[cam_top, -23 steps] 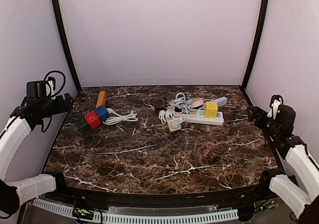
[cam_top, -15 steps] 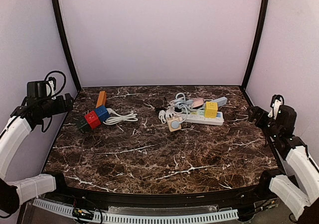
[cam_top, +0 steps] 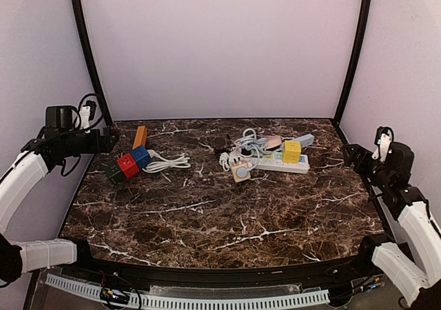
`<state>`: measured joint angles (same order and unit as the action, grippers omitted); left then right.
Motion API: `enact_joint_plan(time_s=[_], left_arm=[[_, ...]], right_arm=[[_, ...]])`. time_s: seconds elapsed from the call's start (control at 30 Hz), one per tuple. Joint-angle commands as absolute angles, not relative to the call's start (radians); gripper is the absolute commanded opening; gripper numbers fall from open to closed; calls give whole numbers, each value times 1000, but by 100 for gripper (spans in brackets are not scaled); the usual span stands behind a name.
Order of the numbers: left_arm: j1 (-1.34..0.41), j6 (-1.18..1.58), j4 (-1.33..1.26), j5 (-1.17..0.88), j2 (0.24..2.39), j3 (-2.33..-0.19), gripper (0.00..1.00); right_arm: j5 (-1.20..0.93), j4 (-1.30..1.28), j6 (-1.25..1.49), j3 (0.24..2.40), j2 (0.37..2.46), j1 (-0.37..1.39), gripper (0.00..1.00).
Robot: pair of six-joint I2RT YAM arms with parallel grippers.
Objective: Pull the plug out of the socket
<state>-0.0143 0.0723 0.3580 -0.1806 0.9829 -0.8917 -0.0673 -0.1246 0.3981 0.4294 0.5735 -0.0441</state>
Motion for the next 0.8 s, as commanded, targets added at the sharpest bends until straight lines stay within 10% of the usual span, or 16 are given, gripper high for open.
enact_joint_plan(time_s=[0.0,0.77], left_arm=[[-93,-7,442,-229,1063,-969,96],[-126,-177,541,-98,1606,-1192,99]], right_arm=[[-121,-152,387,463,575,-47,99],[-309,-83,388,471,676,-34,99]])
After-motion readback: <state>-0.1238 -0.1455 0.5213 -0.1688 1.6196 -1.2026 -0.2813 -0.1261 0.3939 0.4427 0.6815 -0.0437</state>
